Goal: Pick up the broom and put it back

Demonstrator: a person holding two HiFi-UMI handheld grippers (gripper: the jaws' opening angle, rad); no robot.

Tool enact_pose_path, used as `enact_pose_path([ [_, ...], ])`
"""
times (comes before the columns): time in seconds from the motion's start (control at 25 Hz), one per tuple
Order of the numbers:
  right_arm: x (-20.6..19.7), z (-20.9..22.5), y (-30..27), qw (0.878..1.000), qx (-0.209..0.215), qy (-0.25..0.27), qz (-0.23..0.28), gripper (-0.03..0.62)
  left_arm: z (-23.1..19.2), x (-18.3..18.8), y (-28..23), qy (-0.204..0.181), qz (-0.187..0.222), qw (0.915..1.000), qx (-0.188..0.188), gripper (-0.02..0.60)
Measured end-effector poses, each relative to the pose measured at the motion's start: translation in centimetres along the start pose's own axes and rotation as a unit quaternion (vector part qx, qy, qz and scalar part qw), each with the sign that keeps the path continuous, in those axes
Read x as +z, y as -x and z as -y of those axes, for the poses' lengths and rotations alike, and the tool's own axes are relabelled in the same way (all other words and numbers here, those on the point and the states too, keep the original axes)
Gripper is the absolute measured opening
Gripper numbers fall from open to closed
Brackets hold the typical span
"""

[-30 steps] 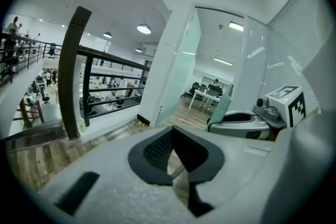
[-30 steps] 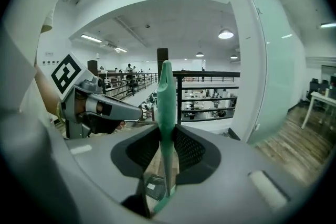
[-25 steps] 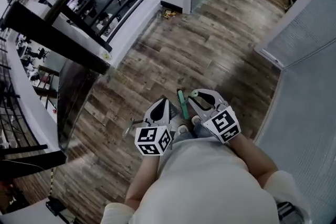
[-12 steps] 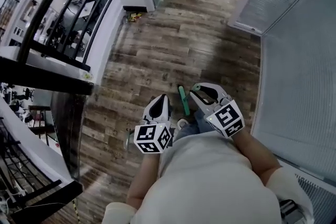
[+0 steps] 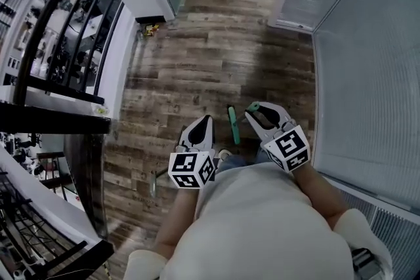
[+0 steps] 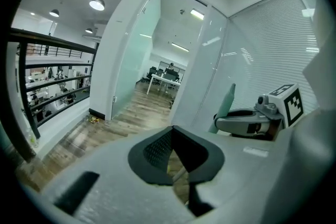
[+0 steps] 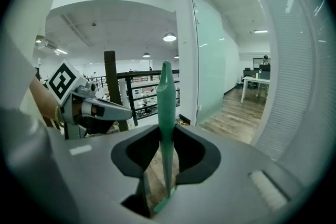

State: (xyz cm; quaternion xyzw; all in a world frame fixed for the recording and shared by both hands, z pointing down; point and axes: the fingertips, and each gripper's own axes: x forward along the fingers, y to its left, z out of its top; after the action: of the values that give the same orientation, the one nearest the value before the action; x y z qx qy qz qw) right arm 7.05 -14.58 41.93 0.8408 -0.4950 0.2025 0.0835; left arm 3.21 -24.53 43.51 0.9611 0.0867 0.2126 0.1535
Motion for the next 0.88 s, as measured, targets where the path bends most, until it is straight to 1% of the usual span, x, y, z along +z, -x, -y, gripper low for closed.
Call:
enact_pose_path([
  [0.28, -0.6, 4.8, 2.6, 1.000, -0.016, -0.020, 0.008, 0.098, 3.7, 0.6, -3.8, -0.012, -0.007, 0.9999, -0.009, 0.006],
  [0.52, -1.7, 8.4, 5.2, 0.999, -0.021, -0.025, 0.011, 0.098, 7.7, 0.1, -7.2, -0.015, -0.017, 0.9996, -0.019, 0.006],
  [0.72, -2.9, 12.1, 7.6, 0.999, -0.035, -0.032, 0.009, 0.098, 11.5, -0.1, -10.5, -0.026, -0.020, 0.9987, -0.038, 0.006],
  [0.88, -4.3, 15.1, 9.5, 0.998, -0.054, -0.040, 0.007, 0.098, 14.3, -0.2, -13.1, -0.034, -0.024, 0.9975, -0.057, 0.006],
])
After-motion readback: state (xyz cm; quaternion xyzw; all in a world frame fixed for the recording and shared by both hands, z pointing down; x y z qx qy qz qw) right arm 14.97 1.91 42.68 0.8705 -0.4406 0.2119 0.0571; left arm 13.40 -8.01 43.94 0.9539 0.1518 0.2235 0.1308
